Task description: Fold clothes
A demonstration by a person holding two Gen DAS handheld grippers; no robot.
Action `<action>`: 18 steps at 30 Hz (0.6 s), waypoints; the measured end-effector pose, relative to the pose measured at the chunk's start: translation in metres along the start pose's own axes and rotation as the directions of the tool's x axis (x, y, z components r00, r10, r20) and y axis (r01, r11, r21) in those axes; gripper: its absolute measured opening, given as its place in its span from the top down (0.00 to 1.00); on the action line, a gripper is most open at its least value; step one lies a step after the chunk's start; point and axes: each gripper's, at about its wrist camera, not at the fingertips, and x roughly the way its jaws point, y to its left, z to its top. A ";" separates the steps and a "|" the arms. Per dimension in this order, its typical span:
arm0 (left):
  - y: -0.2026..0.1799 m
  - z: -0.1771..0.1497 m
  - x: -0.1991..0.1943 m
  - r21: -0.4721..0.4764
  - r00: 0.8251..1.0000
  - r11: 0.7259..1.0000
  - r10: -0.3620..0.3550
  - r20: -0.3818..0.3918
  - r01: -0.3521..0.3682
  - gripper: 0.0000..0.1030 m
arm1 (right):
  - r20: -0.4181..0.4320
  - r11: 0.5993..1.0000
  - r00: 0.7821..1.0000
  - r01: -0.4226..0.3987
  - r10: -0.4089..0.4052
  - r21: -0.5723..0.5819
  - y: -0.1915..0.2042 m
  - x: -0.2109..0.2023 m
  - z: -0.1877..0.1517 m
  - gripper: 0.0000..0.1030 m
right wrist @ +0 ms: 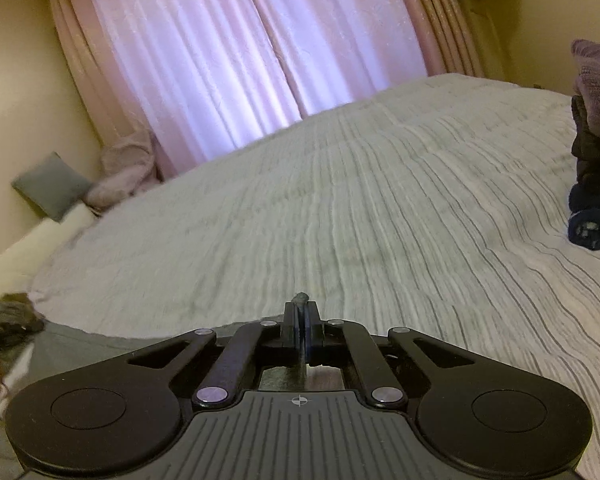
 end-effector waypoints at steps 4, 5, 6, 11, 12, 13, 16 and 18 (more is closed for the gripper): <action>-0.005 -0.001 0.016 0.013 0.999 0.999 0.044 -0.023 -0.043 0.99 | -0.023 0.999 0.999 0.041 -0.041 0.000 -0.003 0.016 -0.003 0.98; -0.006 -0.002 0.021 0.030 0.997 0.997 0.066 -0.038 -0.065 0.99 | -0.031 0.999 0.998 0.051 -0.051 0.001 -0.004 0.018 -0.004 0.98; -0.010 -0.003 0.029 0.062 0.992 0.993 0.102 -0.073 -0.097 0.99 | -0.046 0.998 0.997 0.062 -0.062 0.004 -0.005 0.023 -0.005 0.98; -0.035 -0.013 0.052 0.263 0.943 0.933 0.293 -0.161 -0.245 0.96 | -0.193 0.987 0.968 0.160 -0.160 -0.019 -0.005 0.049 -0.012 0.98; -0.042 -0.012 0.048 0.276 0.939 0.921 0.318 -0.129 -0.274 0.96 | -0.193 0.980 0.961 0.195 -0.197 -0.032 -0.001 0.047 -0.010 0.97; -0.049 -0.010 0.042 0.281 0.934 0.908 0.347 -0.091 -0.310 0.96 | -0.188 0.972 0.953 0.231 -0.235 -0.044 0.003 0.044 -0.008 0.97; -0.080 -0.002 0.025 0.304 0.931 0.886 0.365 0.007 -0.350 0.96 | -0.100 0.940 0.939 0.316 -0.329 -0.125 0.030 0.023 0.002 0.97; -0.108 0.000 0.019 0.334 0.940 0.884 0.339 0.025 -0.328 0.95 | -0.055 0.940 0.950 0.296 -0.309 -0.170 0.058 0.012 0.008 0.97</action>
